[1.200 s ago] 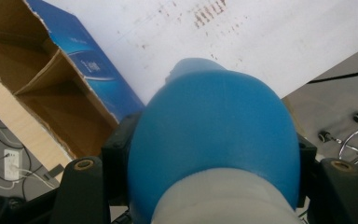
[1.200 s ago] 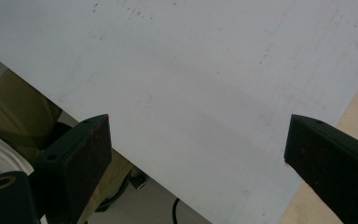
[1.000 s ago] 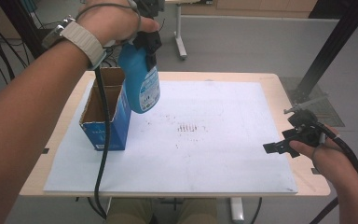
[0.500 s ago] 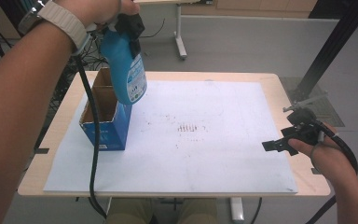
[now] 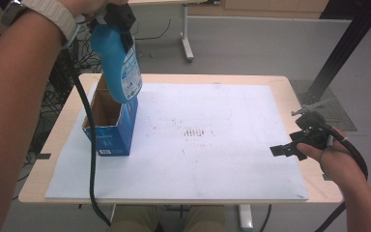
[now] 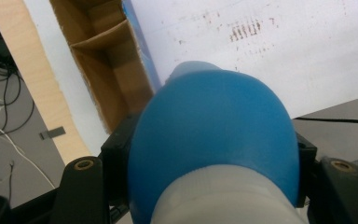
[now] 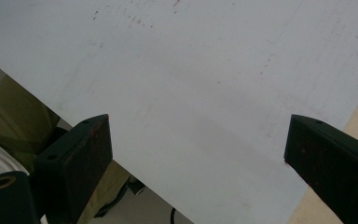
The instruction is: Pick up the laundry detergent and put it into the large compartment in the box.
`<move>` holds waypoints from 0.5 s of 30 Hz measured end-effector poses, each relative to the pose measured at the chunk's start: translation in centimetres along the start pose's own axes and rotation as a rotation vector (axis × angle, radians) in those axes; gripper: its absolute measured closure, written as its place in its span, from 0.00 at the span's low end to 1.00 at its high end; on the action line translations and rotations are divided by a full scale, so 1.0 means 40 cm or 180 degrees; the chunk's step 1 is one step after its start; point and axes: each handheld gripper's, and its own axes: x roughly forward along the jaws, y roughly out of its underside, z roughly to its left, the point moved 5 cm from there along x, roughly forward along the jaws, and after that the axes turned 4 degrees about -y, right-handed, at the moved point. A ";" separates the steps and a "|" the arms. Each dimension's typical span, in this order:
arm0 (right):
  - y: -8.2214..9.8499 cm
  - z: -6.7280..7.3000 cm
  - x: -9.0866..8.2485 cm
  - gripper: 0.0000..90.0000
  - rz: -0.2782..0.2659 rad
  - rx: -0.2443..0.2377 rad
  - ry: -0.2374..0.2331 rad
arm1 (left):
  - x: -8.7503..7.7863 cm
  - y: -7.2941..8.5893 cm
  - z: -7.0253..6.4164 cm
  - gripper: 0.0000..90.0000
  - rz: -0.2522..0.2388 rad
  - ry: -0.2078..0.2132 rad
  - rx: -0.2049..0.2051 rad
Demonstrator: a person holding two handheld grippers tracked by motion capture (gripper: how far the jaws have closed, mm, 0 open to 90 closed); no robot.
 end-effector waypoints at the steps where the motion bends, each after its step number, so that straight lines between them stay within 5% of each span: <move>1: 0.000 0.000 0.000 0.08 -0.0005 -0.0002 -0.0004 | -0.001 0.001 0.003 0.43 -0.0008 -0.0005 -0.0019; 15: -0.011 -0.002 0.011 0.08 0.0016 -0.0008 -0.0028 | -0.004 0.010 0.051 0.43 -0.0021 -0.0049 -0.0152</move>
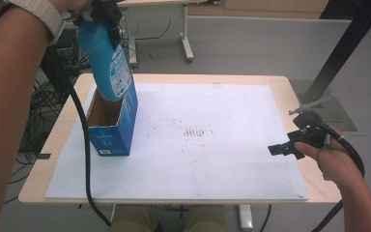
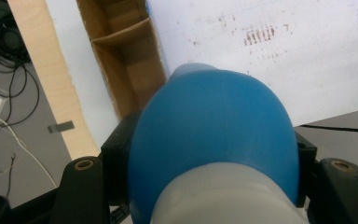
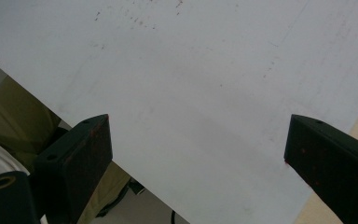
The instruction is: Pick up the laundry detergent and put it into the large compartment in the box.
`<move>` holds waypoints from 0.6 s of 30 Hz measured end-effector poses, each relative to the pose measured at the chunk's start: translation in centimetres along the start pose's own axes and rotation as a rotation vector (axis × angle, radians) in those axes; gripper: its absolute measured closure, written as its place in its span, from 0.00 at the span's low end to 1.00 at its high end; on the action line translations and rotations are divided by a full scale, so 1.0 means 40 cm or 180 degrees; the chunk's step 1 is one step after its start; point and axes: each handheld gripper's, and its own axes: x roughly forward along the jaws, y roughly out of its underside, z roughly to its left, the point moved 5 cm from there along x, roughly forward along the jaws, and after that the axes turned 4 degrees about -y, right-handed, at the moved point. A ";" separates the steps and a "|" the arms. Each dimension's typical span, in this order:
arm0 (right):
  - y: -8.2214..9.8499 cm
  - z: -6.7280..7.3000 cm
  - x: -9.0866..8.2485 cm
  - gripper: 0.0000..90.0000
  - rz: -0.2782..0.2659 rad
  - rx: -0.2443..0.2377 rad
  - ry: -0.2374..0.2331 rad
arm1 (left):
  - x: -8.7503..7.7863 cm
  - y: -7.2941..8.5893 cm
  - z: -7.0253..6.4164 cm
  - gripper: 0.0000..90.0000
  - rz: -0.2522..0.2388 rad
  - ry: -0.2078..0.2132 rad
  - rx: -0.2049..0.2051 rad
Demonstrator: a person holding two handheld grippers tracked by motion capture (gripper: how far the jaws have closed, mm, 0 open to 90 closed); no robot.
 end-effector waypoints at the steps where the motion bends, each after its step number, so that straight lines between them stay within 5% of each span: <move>1: 0.000 -0.001 0.001 0.08 -0.0003 0.0000 -0.0002 | 0.000 0.001 0.004 0.43 -0.0011 0.0001 -0.0029; 18: 0.005 -0.006 0.004 0.08 -0.0001 0.0018 -0.0011 | 0.007 0.010 0.060 0.43 -0.0013 -0.0055 -0.0249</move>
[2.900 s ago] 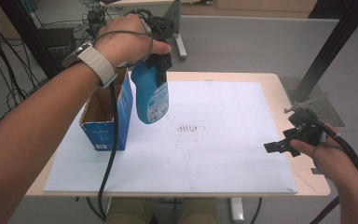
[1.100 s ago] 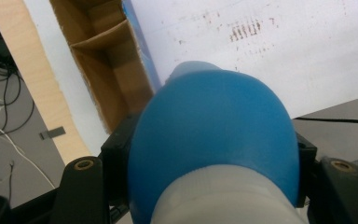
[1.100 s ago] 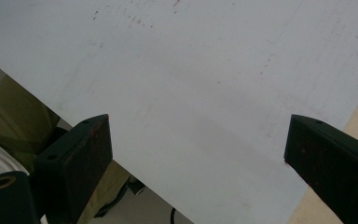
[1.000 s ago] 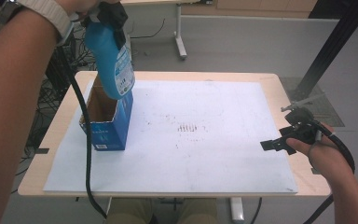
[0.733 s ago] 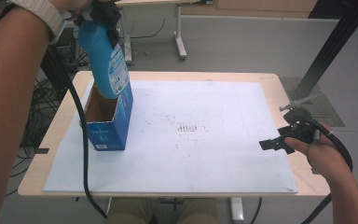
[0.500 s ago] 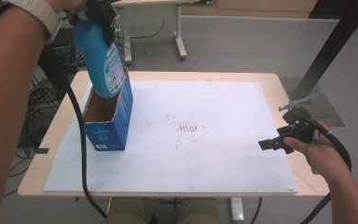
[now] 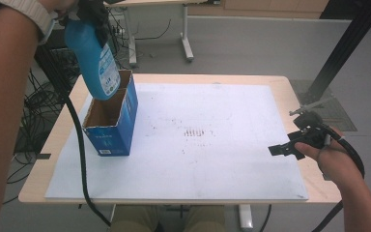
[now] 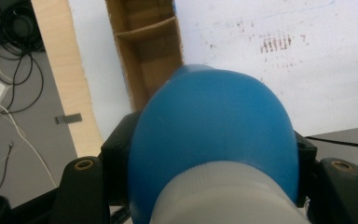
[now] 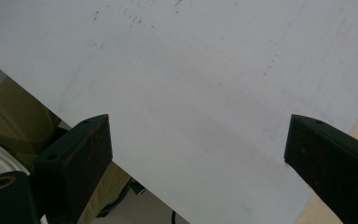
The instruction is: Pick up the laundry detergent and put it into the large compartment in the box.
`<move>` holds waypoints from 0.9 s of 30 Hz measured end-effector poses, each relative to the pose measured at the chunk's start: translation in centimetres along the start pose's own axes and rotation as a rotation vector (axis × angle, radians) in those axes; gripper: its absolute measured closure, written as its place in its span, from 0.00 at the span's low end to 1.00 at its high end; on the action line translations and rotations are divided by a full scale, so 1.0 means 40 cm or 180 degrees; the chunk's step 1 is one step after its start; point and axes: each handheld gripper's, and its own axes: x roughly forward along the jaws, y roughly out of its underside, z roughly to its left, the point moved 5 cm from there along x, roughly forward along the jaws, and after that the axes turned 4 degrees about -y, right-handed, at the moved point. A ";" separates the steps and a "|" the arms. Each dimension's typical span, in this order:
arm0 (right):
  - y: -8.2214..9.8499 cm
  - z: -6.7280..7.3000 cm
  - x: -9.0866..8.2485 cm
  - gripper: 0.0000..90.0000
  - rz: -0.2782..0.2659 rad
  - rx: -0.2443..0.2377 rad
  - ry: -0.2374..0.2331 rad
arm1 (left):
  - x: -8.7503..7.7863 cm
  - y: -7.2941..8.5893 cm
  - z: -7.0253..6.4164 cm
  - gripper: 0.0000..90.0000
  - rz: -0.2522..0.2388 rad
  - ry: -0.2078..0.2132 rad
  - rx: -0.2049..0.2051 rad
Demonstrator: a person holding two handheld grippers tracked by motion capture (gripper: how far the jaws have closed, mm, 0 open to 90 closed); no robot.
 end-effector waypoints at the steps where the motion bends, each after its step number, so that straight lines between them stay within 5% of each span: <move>1: 0.000 0.000 0.001 0.08 -0.0003 0.0000 -0.0001 | 0.001 0.001 0.002 0.43 -0.0007 -0.0004 -0.0020; 27: 0.003 -0.001 0.004 0.08 0.0002 0.0016 -0.0009 | 0.062 -0.012 0.057 0.43 0.0001 -0.0024 -0.0178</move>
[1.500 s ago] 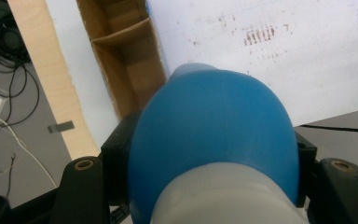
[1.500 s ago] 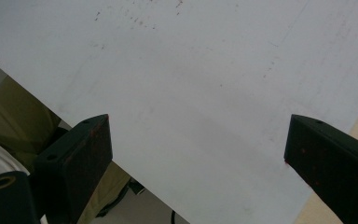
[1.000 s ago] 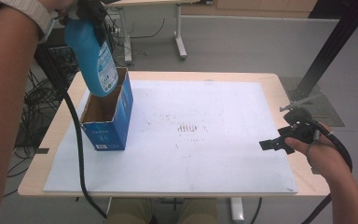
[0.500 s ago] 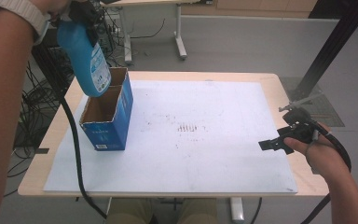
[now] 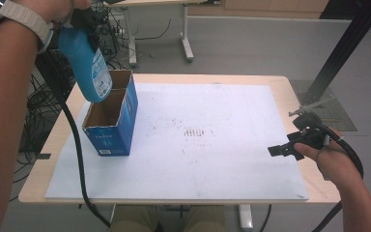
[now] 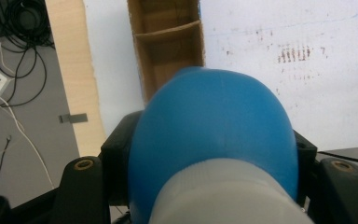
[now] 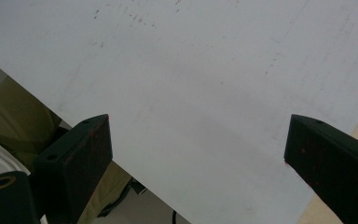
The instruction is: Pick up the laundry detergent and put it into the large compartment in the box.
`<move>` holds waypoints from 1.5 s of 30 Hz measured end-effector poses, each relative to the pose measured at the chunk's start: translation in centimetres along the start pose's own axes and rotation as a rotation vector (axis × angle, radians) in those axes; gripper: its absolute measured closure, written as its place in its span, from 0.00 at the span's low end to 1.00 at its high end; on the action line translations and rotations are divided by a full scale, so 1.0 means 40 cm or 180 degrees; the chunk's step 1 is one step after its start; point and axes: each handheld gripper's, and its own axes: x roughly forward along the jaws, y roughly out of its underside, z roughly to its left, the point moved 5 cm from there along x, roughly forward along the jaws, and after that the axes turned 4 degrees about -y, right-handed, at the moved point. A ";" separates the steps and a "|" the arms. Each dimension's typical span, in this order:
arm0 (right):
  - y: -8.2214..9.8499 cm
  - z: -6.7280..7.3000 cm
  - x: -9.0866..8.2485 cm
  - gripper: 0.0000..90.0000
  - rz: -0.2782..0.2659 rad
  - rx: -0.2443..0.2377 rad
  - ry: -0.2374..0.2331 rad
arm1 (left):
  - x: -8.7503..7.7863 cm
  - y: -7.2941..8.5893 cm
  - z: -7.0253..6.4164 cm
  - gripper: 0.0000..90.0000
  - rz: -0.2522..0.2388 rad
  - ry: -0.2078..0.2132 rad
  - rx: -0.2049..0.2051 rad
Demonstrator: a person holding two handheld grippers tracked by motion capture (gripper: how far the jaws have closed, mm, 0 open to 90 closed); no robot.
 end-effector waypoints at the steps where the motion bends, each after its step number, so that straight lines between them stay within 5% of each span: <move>1: 0.000 0.000 0.000 0.08 0.0002 0.0000 -0.0001 | 0.004 0.000 0.002 0.43 -0.0008 0.0004 -0.0012; 20: 0.010 -0.001 0.001 0.08 -0.0018 0.0010 -0.0011 | 0.060 -0.004 0.028 0.43 -0.0055 -0.0017 -0.0137; 45: 0.010 -0.007 0.014 0.08 0.0002 0.0034 -0.0025 | 0.164 -0.029 0.032 0.43 0.0008 -0.0024 -0.0139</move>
